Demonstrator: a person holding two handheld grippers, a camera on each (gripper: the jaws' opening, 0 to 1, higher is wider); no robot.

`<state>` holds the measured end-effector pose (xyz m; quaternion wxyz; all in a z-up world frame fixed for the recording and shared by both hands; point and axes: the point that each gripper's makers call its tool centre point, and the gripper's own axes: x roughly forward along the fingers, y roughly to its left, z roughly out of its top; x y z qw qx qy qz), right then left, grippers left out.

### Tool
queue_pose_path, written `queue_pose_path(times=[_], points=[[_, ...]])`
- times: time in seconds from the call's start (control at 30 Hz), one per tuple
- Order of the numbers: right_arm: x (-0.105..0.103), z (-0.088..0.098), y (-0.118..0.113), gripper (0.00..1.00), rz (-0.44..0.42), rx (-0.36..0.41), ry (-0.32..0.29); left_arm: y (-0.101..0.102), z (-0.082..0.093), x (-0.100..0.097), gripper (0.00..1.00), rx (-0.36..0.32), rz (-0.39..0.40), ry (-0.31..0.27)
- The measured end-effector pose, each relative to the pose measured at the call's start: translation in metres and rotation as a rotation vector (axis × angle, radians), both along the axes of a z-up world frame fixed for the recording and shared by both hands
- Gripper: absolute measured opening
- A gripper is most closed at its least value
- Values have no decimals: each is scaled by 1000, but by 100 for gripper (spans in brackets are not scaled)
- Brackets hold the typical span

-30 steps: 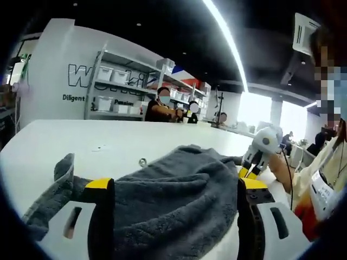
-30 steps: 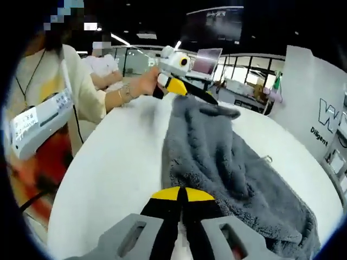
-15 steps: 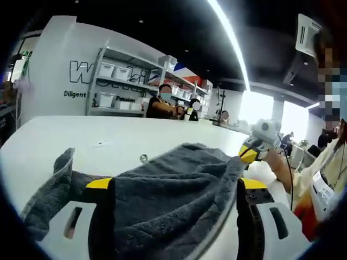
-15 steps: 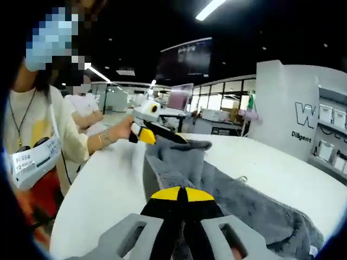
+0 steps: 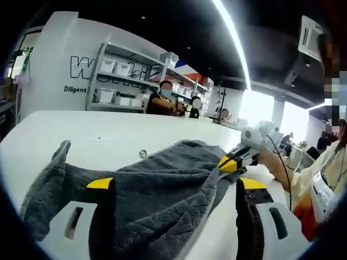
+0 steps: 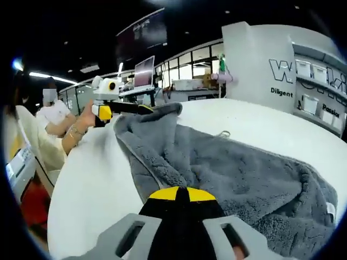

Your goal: Fold the towel on the table until its edges align and the towel forms a compact rectangular stack.

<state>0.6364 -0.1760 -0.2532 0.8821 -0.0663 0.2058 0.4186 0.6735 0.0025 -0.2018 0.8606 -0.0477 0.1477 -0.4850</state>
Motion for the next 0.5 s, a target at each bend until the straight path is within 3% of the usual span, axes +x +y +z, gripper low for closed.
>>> queue_pose_path(times=[0.23,0.5], points=[[11,4,-13,28,-60,-30,-57,1,-2,1,89,10,5,-1],[12,21,-17,35,-61,-48,-146,1,-1,1,89,13,6,-1]])
